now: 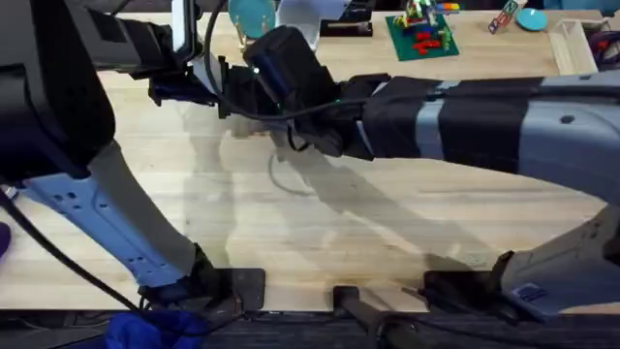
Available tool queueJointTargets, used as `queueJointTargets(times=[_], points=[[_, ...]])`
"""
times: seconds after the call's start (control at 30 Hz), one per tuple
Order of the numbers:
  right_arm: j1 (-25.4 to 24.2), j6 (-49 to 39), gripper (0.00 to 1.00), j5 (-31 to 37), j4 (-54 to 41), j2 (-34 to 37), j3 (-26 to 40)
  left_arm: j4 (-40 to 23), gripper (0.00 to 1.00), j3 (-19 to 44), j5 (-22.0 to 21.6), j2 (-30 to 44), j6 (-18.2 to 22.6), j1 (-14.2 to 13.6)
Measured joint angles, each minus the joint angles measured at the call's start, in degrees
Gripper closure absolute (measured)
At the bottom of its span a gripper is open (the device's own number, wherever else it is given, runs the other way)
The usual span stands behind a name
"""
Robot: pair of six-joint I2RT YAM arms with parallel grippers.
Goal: Unzip the bag, pick up the pens from the table one at a time and place them inside, then zip the bag closed.
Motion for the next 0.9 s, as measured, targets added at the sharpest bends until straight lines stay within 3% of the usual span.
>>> queueJointTargets(times=[0.9], points=[[0.0, -1.4, 0.971, 3.8, -5.4, -0.3, 0.0, 0.1, 0.959, 0.0, 0.0, 0.0, 0.0, 0.0]])
